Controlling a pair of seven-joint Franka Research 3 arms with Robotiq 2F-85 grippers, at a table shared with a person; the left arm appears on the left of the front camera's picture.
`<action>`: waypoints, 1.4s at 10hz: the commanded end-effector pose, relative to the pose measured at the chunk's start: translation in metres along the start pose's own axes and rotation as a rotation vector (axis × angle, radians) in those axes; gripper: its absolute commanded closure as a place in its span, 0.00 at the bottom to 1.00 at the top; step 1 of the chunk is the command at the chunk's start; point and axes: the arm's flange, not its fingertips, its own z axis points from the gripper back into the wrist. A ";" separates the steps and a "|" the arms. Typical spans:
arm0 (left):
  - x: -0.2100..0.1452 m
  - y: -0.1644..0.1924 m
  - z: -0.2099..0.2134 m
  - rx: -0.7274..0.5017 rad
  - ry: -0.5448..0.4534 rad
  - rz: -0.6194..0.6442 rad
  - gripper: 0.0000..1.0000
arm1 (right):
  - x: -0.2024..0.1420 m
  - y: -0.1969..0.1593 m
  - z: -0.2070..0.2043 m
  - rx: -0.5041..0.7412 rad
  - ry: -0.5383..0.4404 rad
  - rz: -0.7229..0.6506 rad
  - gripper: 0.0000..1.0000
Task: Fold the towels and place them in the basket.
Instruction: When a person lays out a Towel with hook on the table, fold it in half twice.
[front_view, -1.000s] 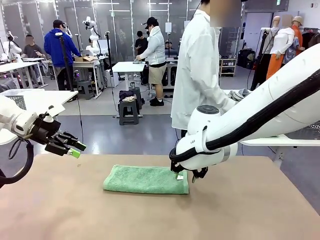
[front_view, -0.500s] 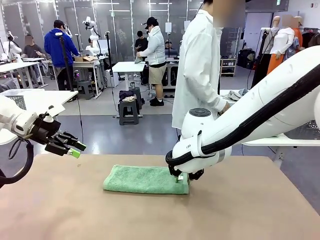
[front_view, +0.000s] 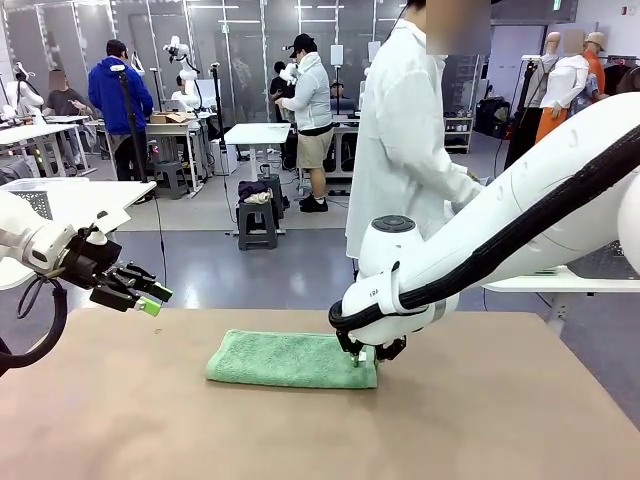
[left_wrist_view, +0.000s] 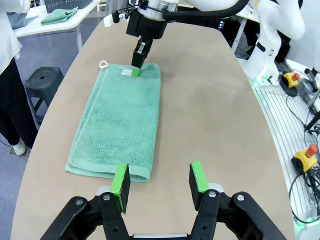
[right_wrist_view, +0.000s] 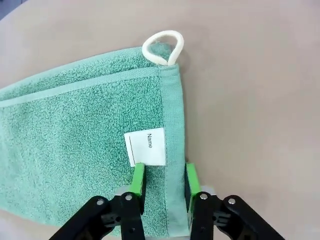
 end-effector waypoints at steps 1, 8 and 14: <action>0.002 -0.001 0.001 0.004 0.001 -0.003 0.38 | 0.001 0.011 -0.006 -0.051 -0.017 -0.031 0.60; 0.002 -0.001 0.001 0.004 0.001 -0.003 0.38 | 0.003 0.012 -0.008 -0.048 -0.014 -0.011 0.95; 0.002 -0.001 0.001 0.004 0.001 -0.003 0.38 | 0.006 0.004 -0.006 -0.051 -0.021 0.029 1.00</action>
